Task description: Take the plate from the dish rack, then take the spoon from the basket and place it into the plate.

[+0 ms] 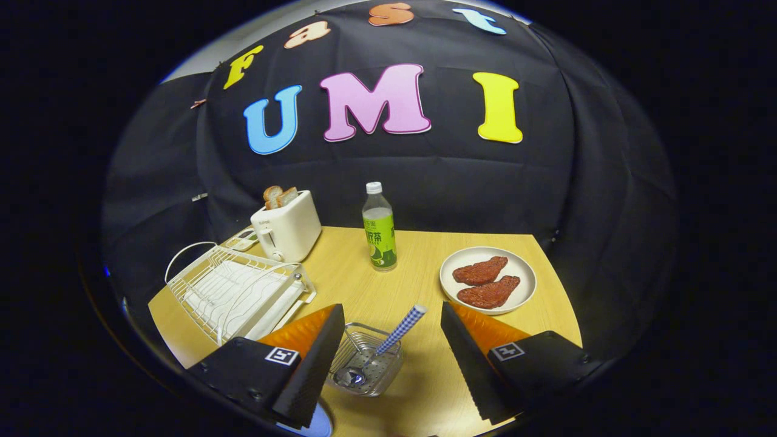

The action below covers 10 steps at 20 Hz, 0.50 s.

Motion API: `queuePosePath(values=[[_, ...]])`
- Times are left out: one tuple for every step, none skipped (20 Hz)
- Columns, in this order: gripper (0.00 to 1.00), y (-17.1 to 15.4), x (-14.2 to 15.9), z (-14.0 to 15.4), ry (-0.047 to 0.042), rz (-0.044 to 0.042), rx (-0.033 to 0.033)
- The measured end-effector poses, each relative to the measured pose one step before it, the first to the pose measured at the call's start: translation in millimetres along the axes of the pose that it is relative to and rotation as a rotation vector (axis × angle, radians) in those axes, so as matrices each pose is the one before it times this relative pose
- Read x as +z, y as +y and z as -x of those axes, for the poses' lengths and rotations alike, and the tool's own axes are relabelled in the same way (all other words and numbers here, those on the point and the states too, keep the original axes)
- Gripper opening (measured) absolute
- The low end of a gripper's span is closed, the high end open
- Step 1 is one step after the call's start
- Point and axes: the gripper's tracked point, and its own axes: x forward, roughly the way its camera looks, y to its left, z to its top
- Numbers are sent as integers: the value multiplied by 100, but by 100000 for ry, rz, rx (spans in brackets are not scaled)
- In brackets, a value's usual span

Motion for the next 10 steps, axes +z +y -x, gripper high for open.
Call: queuePosePath(values=[[98, -142, -276, -877, 1916, -1264, 292], [98, -145, -269, -734, 1379, -742, -66], [98, -191, -405, -736, 1719, -639, -456], [98, 61, -376, -699, 1571, -1381, 31], [98, 39, -519, -708, 2000, -1645, 27], [96, 55, -548, -580, 2147, -1899, 271], [88, 3, -478, -442, 1958, -1810, -197], [82, -22, -348, -497, 1363, -1464, -88], [77, -43, 99, -316, 6, -770, -296], [74, -232, 263, -158, -891, -199, -962]])
